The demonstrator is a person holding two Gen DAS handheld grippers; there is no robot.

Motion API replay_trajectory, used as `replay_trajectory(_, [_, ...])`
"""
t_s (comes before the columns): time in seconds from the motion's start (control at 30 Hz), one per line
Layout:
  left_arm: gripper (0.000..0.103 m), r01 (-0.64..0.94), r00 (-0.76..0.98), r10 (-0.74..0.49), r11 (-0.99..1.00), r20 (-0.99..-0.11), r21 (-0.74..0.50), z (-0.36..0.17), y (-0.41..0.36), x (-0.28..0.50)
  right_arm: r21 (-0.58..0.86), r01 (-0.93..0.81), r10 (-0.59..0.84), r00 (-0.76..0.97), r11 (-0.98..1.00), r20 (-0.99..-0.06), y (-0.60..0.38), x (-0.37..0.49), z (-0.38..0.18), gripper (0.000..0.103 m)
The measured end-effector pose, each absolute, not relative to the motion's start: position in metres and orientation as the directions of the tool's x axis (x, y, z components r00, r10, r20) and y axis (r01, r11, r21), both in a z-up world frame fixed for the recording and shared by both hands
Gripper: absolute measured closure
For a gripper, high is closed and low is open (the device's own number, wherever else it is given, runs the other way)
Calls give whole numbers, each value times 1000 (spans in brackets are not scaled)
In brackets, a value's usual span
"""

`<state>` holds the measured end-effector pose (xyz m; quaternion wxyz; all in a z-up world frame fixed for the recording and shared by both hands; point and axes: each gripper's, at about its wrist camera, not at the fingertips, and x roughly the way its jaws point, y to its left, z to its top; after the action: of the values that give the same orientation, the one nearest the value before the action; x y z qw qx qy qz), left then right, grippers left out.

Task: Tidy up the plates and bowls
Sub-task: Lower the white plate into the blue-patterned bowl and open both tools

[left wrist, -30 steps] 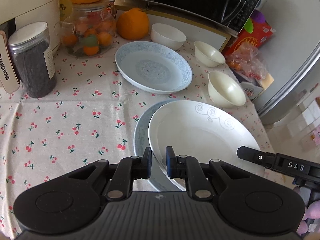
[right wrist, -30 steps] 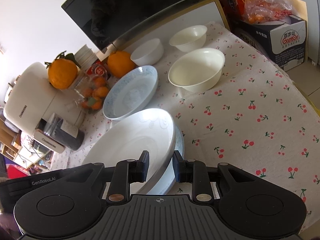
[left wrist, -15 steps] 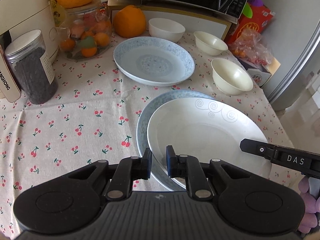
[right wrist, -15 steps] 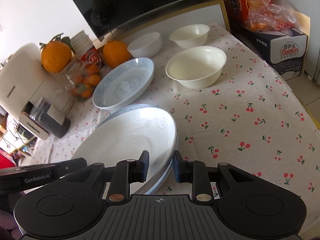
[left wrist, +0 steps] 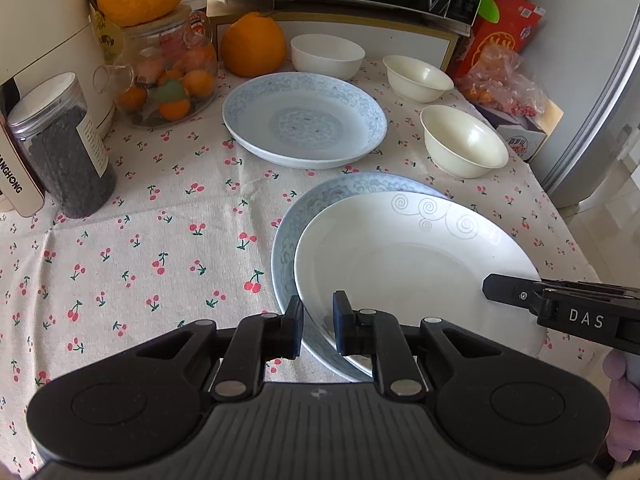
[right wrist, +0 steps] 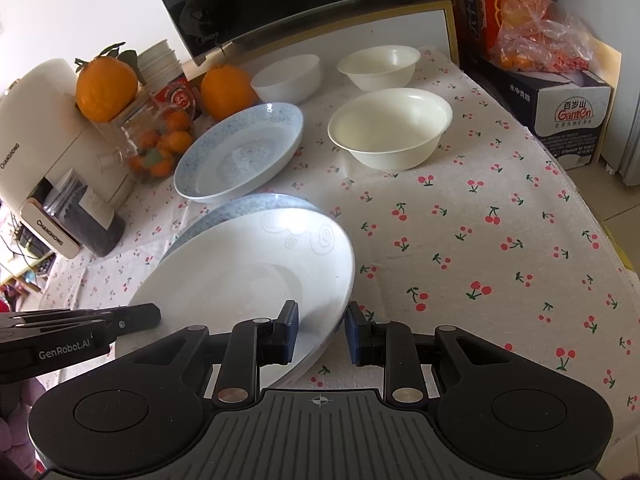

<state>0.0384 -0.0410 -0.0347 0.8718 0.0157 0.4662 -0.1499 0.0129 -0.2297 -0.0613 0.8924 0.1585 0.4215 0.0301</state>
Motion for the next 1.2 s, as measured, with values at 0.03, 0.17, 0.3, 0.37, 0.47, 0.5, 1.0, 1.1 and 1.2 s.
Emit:
replay_trajectory(0.03, [89,276,521,-246,955,-817,-111,-35,-41,38,303,79,184,642,950,-744,-229,13,-61,78])
replay_trajectory(0.17, [89,274,522,-243,956,-818,-109,-35,-40,38,289,75,176,641,954,-747,-228,13,-61,78])
replay_trajectory(0.3, [89,269,529,-228,959,-817,-94,-34,-39,37,256,65,157,638,965,-754,-224,14,-61,79])
replay_trajectory(0.37, [89,268,539,-219,960,-813,-81,-33,-39,36,231,48,145,649,972,-747,-220,13,-60,82])
replay_trajectory(0.47, [89,269,546,-219,960,-808,-79,-31,-37,36,195,33,127,653,980,-747,-214,13,-59,82])
replay_trajectory(0.5, [89,267,546,-218,960,-809,-78,-31,-36,36,188,30,122,655,982,-746,-213,12,-59,82])
replay_trajectory(1.0, [78,252,538,-230,962,-811,-106,-31,-32,38,258,41,170,654,965,-737,-220,13,-54,78])
replay_trajectory(1.1, [68,242,533,-238,962,-812,-123,-31,-30,38,294,46,197,642,955,-741,-221,14,-53,64])
replay_trajectory(1.2, [58,232,532,-245,963,-811,-139,-29,-27,39,302,45,205,637,952,-743,-219,13,-49,48])
